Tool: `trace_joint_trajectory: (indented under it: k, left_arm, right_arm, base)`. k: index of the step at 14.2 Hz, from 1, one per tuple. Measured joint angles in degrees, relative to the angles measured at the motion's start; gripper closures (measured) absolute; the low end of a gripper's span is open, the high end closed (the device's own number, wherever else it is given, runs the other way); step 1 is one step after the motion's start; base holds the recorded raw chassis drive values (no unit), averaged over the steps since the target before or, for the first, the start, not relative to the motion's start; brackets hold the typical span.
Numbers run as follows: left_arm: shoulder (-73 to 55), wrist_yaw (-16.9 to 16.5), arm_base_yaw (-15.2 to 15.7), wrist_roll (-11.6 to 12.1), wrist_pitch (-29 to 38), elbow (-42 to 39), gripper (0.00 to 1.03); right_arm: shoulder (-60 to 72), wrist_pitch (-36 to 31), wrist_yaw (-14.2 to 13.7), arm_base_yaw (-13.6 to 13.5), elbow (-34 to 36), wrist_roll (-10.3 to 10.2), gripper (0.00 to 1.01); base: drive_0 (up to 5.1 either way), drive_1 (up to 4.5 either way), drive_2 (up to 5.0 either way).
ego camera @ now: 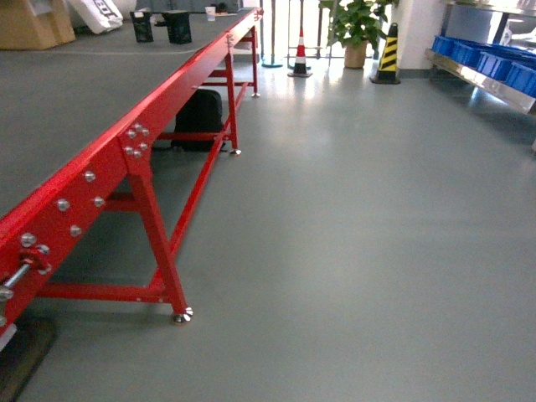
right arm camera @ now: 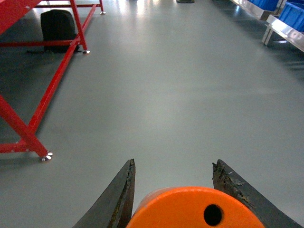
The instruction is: Sort blue parts and orange caps into right shelf containers
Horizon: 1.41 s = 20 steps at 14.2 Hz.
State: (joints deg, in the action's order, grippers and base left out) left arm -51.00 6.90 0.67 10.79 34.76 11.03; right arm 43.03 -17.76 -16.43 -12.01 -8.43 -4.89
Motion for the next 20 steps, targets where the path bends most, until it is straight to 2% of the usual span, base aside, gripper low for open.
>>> trace_joint_trajectory:
  k: [19,20]
  left_arm:
    - [-0.1,-0.2,-0.1,0.0,0.1,0.0,0.58]
    - [0.0,-0.3,-0.1,0.0,0.0,0.0,0.58]
  right_arm:
    - [0.0,-0.1,-0.1,0.0,0.0,0.0,0.59]
    - [0.0,0.0,-0.1,0.0,0.0,0.0,0.59]
  base:
    - [5.1,-2.38,-2.4]
    - [0.0,0.00,0.0]
